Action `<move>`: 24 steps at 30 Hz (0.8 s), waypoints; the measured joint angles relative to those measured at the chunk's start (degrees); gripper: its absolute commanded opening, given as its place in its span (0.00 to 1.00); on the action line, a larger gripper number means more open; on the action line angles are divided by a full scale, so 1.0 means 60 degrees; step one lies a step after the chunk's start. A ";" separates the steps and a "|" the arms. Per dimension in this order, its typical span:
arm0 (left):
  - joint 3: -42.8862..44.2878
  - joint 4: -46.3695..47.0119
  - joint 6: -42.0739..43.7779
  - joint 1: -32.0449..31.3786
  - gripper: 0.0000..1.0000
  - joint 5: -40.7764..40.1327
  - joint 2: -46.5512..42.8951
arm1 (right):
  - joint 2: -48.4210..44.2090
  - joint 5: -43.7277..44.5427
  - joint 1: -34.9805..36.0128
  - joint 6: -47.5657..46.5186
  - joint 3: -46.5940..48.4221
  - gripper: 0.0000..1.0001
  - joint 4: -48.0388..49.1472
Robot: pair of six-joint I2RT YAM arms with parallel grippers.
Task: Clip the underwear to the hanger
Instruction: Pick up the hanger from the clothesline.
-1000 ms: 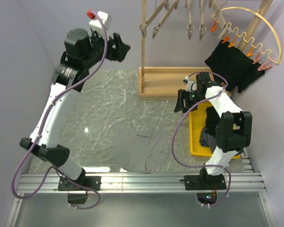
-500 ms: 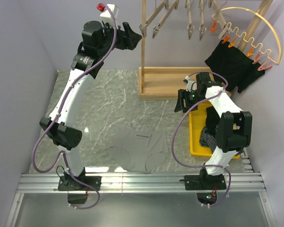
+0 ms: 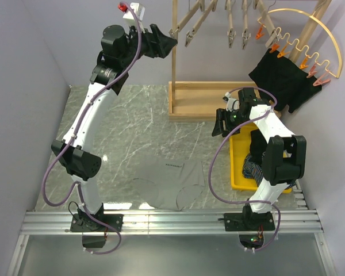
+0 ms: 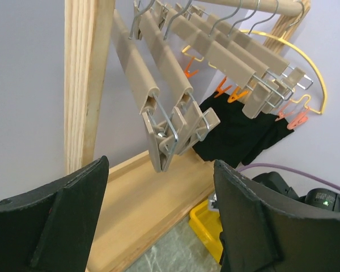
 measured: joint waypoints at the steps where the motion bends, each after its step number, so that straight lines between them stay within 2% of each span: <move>1: 0.0011 0.0076 -0.0058 0.0000 0.79 -0.0004 0.0040 | 0.0000 0.0000 0.0000 -0.0004 0.0000 0.68 0.0000; 7: 0.0168 0.0357 -0.0273 0.0000 0.75 -0.0091 0.0466 | 0.0000 0.0000 -0.0033 -0.0004 -0.0004 0.68 0.0004; 10: 0.0244 0.0433 -0.0372 -0.0004 0.69 -0.0182 0.0699 | 0.0000 0.0000 -0.0044 0.0000 -0.0004 0.68 0.0011; 16: 0.0561 0.0561 -0.0452 -0.0022 0.53 -0.0357 0.0969 | 0.0000 0.0000 -0.0044 0.0026 -0.0004 0.67 0.0025; 24: 0.0805 0.0943 -0.0488 -0.0047 0.24 -0.0546 0.1075 | 0.0004 0.0000 -0.0044 0.0029 -0.0022 0.67 0.0033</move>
